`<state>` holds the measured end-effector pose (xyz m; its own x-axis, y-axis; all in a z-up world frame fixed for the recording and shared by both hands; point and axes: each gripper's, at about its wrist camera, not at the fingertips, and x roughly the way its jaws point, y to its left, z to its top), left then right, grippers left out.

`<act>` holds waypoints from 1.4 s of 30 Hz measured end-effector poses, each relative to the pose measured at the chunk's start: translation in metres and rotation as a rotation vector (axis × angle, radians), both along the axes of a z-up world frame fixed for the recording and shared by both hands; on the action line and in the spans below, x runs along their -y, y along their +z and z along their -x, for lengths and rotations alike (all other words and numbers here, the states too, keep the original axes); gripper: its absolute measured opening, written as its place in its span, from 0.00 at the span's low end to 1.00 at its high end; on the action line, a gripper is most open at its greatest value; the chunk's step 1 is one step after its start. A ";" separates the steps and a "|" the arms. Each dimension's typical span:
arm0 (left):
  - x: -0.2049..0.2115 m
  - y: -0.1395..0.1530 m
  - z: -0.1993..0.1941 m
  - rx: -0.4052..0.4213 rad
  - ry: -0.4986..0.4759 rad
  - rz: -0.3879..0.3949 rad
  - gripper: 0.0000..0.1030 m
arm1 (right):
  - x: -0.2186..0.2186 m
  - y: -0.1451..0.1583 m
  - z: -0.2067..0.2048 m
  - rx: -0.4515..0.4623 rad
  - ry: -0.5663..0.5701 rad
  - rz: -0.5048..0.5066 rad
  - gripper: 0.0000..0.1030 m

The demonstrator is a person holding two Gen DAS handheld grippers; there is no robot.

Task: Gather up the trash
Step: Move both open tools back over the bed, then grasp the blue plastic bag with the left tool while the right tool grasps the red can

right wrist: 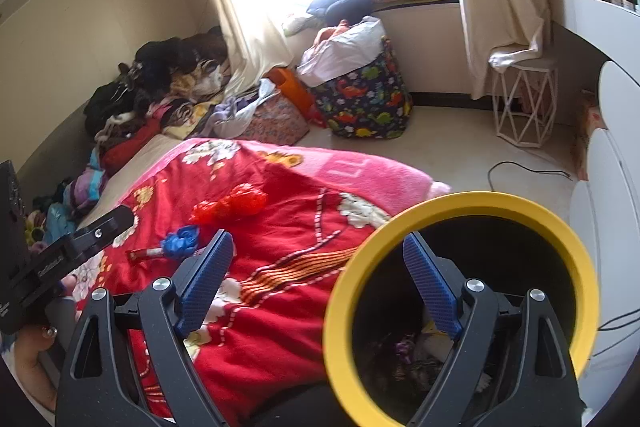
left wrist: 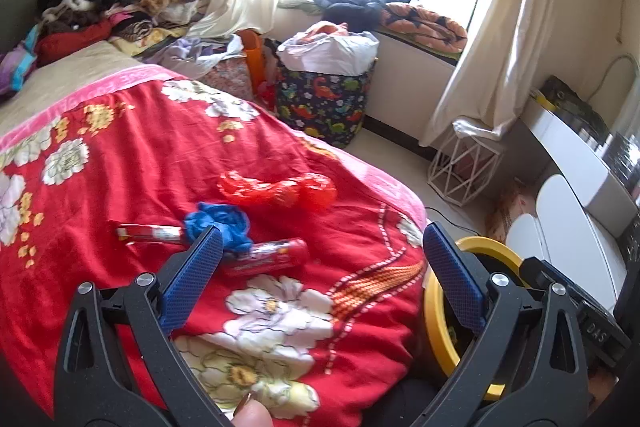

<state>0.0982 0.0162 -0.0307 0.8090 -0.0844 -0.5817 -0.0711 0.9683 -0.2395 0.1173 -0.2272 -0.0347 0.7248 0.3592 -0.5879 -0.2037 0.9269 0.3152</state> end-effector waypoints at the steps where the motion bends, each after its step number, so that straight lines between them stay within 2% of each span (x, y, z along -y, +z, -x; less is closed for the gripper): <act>1: -0.005 -0.001 0.000 0.000 0.011 0.004 0.89 | -0.004 -0.001 -0.001 -0.001 0.006 0.002 0.82; 10: -0.049 -0.019 -0.003 -0.046 0.081 0.075 0.88 | -0.053 -0.009 -0.011 -0.013 0.107 0.046 0.82; 15: -0.069 -0.034 -0.011 -0.098 0.095 0.143 0.65 | -0.078 -0.020 -0.018 -0.038 0.168 0.067 0.82; 18: -0.075 -0.044 -0.019 -0.131 0.097 0.189 0.55 | -0.091 -0.027 -0.023 -0.057 0.182 0.072 0.82; 21: -0.080 -0.054 -0.032 -0.170 0.096 0.218 0.50 | -0.100 -0.037 -0.028 -0.082 0.176 0.065 0.82; 25: -0.087 -0.072 -0.050 -0.240 0.118 0.248 0.49 | -0.111 -0.048 -0.034 -0.115 0.162 0.055 0.82; 31: -0.093 -0.091 -0.066 -0.303 0.140 0.271 0.46 | -0.124 -0.060 -0.041 -0.144 0.154 0.056 0.82; 34: -0.097 -0.097 -0.071 -0.310 0.145 0.291 0.33 | -0.130 -0.066 -0.046 -0.160 0.153 0.047 0.82; 36: -0.100 -0.099 -0.073 -0.309 0.143 0.305 0.17 | -0.134 -0.069 -0.051 -0.174 0.152 0.035 0.82; 37: -0.102 -0.100 -0.073 -0.304 0.140 0.309 0.13 | -0.137 -0.072 -0.053 -0.184 0.152 0.026 0.82; 39: -0.104 -0.099 -0.073 -0.295 0.130 0.320 0.06 | -0.141 -0.076 -0.058 -0.199 0.151 0.014 0.82; 42: -0.107 -0.097 -0.070 -0.272 0.109 0.327 0.03 | -0.150 -0.084 -0.066 -0.229 0.153 -0.001 0.82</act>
<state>0.1684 0.1232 -0.1273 0.6443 -0.2219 -0.7319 -0.2719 0.8280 -0.4904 0.1828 -0.0776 -0.1188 0.5103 0.4550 -0.7298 -0.2649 0.8905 0.3700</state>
